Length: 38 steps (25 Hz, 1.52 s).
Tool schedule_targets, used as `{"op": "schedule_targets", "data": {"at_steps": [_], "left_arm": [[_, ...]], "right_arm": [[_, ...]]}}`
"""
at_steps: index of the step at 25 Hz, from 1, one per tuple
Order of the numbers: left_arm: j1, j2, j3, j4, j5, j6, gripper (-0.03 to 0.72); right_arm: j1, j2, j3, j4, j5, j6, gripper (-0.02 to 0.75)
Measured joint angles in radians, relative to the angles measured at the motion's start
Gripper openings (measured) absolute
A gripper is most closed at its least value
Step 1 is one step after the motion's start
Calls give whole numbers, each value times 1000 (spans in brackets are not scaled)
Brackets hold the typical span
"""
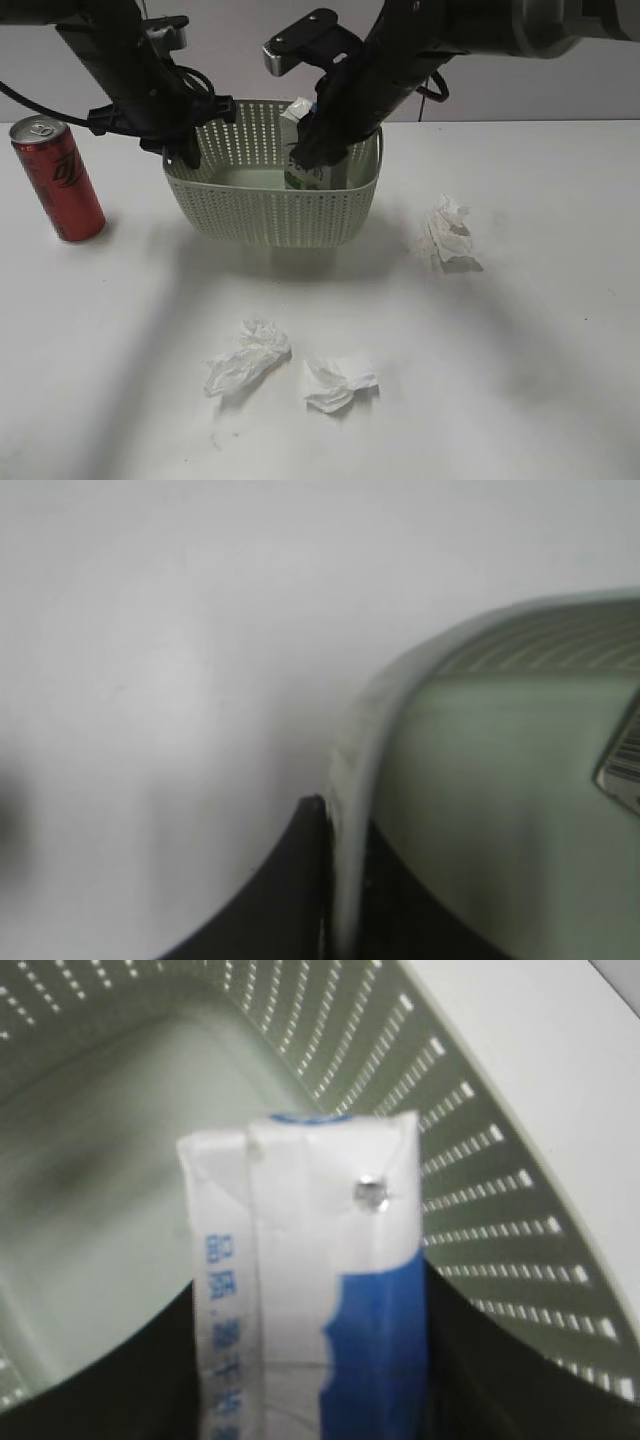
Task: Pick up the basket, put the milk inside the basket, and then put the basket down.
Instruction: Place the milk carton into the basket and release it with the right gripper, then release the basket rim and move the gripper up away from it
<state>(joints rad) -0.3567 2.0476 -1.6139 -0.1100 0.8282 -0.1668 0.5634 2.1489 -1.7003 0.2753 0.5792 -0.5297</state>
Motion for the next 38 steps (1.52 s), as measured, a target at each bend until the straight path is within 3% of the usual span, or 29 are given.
{"op": "schedule_targets", "data": {"at_steps": [4, 6, 13, 17, 20, 24, 32, 38], "left_arm": [[0, 1, 0, 2, 9, 2, 0], [0, 1, 0, 2, 10, 3, 0], [0, 1, 0, 1, 21, 4, 0], [0, 1, 0, 0, 22, 4, 0], [0, 1, 0, 0, 22, 4, 0], [0, 1, 0, 0, 24, 4, 0], [0, 1, 0, -5, 24, 4, 0], [0, 1, 0, -8, 24, 4, 0]], "right_arm": [[0, 0, -49, -6, 35, 0, 593], [0, -8, -105, -15, 102, 0, 641], [-21, -163, -216, -135, 352, 112, 647], [-105, -266, -157, -194, 500, 273, 644], [-196, -343, -27, -207, 577, 384, 613], [-285, -497, 266, -221, 586, 433, 577], [-292, -977, 832, -211, 498, 507, 572], [-292, -1409, 1054, -211, 420, 530, 572]]}}
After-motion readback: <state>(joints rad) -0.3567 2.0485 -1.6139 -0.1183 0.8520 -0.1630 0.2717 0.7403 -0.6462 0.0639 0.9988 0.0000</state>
